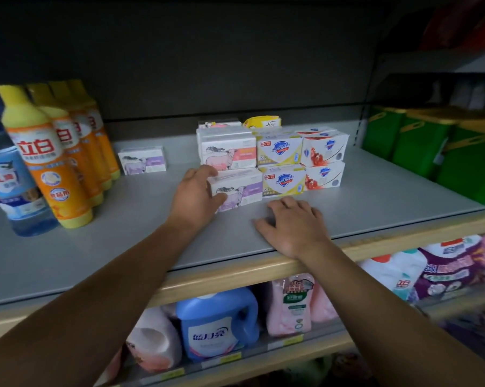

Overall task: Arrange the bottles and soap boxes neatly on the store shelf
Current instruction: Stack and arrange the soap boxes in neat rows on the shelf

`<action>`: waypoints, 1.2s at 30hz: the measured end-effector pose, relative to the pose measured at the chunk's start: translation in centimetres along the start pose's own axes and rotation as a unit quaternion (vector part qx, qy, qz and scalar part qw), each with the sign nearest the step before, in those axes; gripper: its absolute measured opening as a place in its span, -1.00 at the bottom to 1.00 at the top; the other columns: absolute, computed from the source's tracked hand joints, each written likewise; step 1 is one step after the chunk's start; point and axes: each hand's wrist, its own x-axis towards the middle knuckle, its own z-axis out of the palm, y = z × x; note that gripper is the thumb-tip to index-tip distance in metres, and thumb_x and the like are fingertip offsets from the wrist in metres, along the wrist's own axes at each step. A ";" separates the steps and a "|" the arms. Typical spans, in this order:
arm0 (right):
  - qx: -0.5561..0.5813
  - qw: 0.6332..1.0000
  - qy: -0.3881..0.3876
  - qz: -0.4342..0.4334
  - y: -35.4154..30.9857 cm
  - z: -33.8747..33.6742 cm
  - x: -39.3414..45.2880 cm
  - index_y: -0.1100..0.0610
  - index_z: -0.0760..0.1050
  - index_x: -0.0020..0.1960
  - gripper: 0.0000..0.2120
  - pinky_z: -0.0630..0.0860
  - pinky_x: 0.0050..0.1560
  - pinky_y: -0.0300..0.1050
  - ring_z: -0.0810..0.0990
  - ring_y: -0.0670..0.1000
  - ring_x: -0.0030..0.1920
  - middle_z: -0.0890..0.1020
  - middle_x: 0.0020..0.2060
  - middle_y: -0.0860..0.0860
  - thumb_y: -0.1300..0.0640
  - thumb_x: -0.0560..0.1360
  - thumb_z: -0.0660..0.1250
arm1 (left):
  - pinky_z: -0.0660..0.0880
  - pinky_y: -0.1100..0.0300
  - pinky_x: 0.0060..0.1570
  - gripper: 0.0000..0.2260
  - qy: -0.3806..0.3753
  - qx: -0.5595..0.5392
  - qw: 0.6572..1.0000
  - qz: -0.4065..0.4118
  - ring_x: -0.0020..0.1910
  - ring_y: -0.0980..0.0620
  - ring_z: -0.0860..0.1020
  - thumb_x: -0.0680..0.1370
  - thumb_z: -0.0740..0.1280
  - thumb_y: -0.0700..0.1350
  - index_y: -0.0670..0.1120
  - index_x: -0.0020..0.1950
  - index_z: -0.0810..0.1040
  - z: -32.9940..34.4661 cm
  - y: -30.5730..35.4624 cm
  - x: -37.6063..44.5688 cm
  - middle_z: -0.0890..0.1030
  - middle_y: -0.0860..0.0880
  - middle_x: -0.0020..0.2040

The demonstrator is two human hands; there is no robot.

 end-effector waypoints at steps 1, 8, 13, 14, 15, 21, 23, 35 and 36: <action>0.000 1.000 -0.001 0.001 0.0 -0.1 0.0 -0.03 0.34 0.39 -0.40 0.21 0.34 0.12 0.32 0.12 0.34 0.40 0.32 -0.01 -0.35 0.52 -0.01 | 0.47 0.19 0.06 -0.59 -0.001 -0.005 1.000 -0.007 -0.11 -0.05 0.57 0.42 0.49 -0.13 -0.04 0.24 0.51 -0.1 0.1 -0.1 0.47 -0.06 0.07; 0.030 0.999 0.024 0.012 -0.1 -0.5 -0.3 0.00 0.38 0.38 -0.44 0.28 0.36 0.05 0.38 0.12 0.34 0.45 0.32 0.00 -0.30 0.51 0.15 | 0.50 0.20 -0.06 -0.77 -0.023 -0.159 0.982 -0.097 -0.05 -0.03 0.59 0.51 0.44 -0.13 -0.10 0.15 0.57 -3.8 -1.2 -2.9 0.63 -0.09 0.00; 0.252 0.962 0.067 -0.085 -3.5 -1.2 -1.1 -0.05 0.27 0.49 -0.30 0.35 0.36 -0.09 0.40 -0.01 0.36 0.39 0.40 -0.06 -0.12 0.42 0.43 | 0.56 0.22 -0.32 -0.85 -0.054 -0.395 0.900 -0.175 -0.23 0.03 0.63 0.56 0.34 -0.20 -0.23 0.08 0.61 -9.3 -3.2 -5.8 0.68 -0.14 -0.12; 0.302 0.945 0.042 -0.120 -5.1 -1.3 -1.3 -0.07 0.24 0.50 -0.24 0.38 0.33 -0.12 0.44 -0.05 0.32 0.37 0.41 -0.08 -0.06 0.39 0.49 | 0.57 0.21 -0.31 -0.83 -0.060 -0.408 0.892 -0.183 -0.22 0.00 0.64 0.57 0.33 -0.18 -0.23 0.07 0.62 -10.2 -3.7 -6.2 0.69 -0.15 -0.10; 0.348 0.925 0.006 -0.152 -6.9 -1.3 -1.5 -0.10 0.21 0.52 -0.18 0.42 0.30 -0.15 0.48 -0.08 0.29 0.37 0.41 -0.10 0.01 0.37 0.53 | 0.58 0.20 -0.28 -0.82 -0.066 -0.419 0.886 -0.189 -0.19 -0.03 0.64 0.56 0.33 -0.17 -0.24 0.07 0.63 -10.9 -4.3 -6.5 0.69 -0.18 -0.08; 0.423 0.878 -0.042 -0.219 -13.7 0.2 -0.7 -0.04 0.32 0.47 -0.22 0.35 0.30 -0.34 0.46 -0.10 0.27 0.40 0.33 -0.04 0.28 0.35 0.53 | 0.64 0.07 -0.12 -0.79 -0.048 -0.490 0.842 -0.220 -0.07 -0.15 0.63 0.59 0.27 -0.19 -0.29 0.08 0.61 -12.8 -6.8 -8.5 0.67 -0.26 0.00; 0.460 0.867 -0.048 -0.184 -13.8 0.7 -0.4 -0.07 0.37 0.42 -0.26 0.44 0.16 -0.38 0.56 -0.17 0.14 0.52 0.22 -0.06 0.26 0.33 0.55 | 0.64 0.08 -0.12 -0.81 -0.033 -0.500 0.838 -0.216 -0.10 -0.11 0.64 0.61 0.25 -0.21 -0.19 -0.05 0.66 -12.7 -7.1 -8.5 0.68 -0.21 -0.08; 0.539 0.836 -0.093 0.043 -14.4 0.5 1.7 0.01 0.58 -0.16 -0.43 0.37 -0.55 -0.24 0.53 -0.03 -0.53 0.60 -0.47 0.01 -0.48 0.26 0.22 | 0.55 0.22 -0.45 -0.75 -0.037 -0.441 0.879 -0.178 -0.46 0.02 0.55 0.56 0.31 -0.19 -0.30 0.17 0.53 -12.8 -7.3 -8.8 0.57 -0.26 -0.13; 0.540 0.833 -0.109 0.047 -14.5 0.4 1.9 -0.01 0.56 -0.16 -0.44 0.34 -0.57 -0.26 0.49 -0.04 -0.54 0.59 -0.49 0.00 -0.48 0.25 0.19 | 0.51 0.23 -0.51 -0.74 -0.026 -0.424 0.887 -0.182 -0.50 0.03 0.53 0.57 0.32 -0.15 -0.31 0.14 0.54 -12.7 -7.3 -8.8 0.58 -0.26 -0.16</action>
